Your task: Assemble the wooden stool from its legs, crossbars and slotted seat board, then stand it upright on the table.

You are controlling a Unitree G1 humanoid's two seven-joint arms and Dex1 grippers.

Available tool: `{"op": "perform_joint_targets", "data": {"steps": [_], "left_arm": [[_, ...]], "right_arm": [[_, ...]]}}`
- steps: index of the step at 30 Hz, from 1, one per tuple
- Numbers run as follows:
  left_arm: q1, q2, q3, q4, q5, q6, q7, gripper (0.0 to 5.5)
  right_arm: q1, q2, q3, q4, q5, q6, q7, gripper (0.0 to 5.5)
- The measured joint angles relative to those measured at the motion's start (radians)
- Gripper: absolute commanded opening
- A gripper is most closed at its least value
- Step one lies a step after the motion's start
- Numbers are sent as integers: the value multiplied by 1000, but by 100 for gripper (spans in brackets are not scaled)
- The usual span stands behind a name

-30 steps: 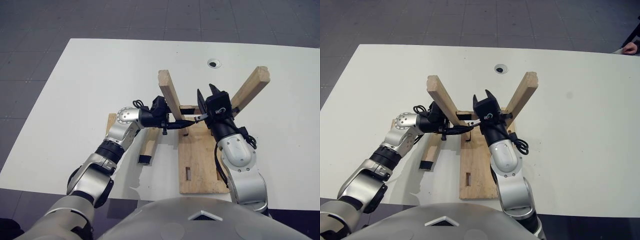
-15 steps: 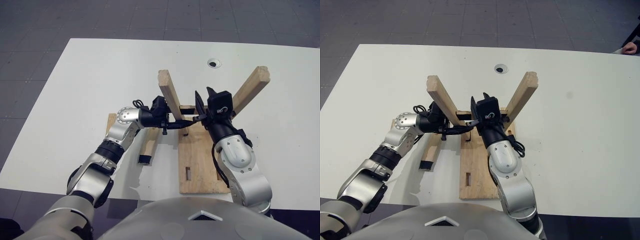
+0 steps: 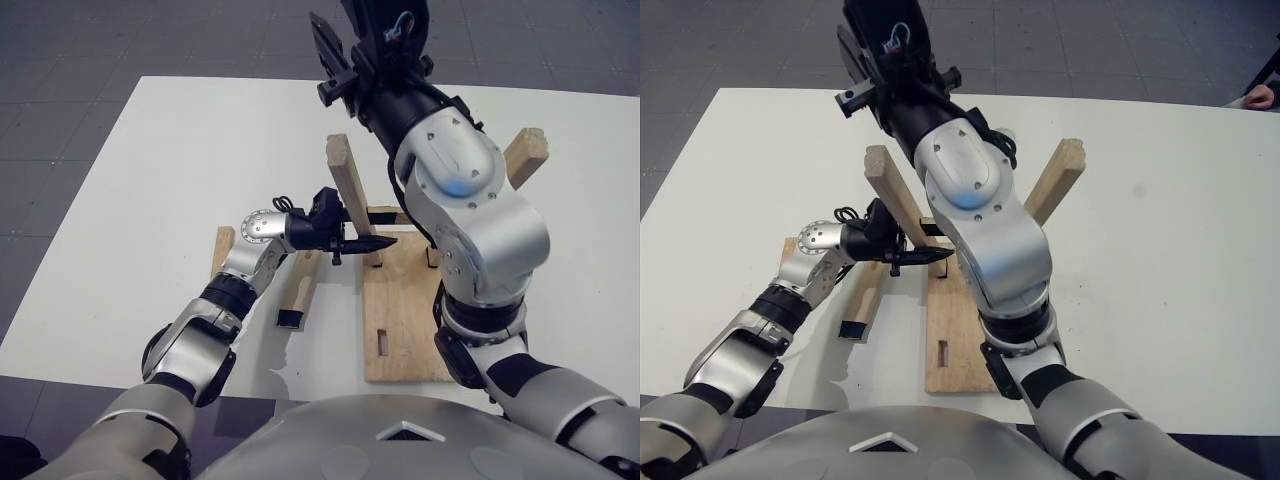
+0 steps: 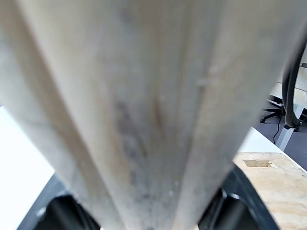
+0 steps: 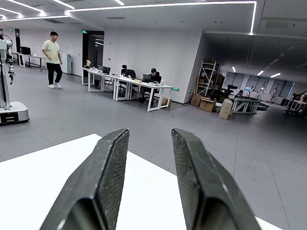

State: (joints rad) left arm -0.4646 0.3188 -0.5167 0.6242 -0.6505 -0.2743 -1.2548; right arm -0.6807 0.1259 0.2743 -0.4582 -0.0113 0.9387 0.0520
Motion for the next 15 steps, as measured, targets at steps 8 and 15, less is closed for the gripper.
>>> {"op": "perform_joint_targets", "data": {"steps": [8,15], "left_arm": [[-45,-39,-4,88,0,-39,0,205],[-60,-48,-8,118,0,-53,-1,205]], "right_arm": [[-47,-2,18,163,19,-198,-1,165],[-47,-2,133,181,10,-406,-1,165]]}}
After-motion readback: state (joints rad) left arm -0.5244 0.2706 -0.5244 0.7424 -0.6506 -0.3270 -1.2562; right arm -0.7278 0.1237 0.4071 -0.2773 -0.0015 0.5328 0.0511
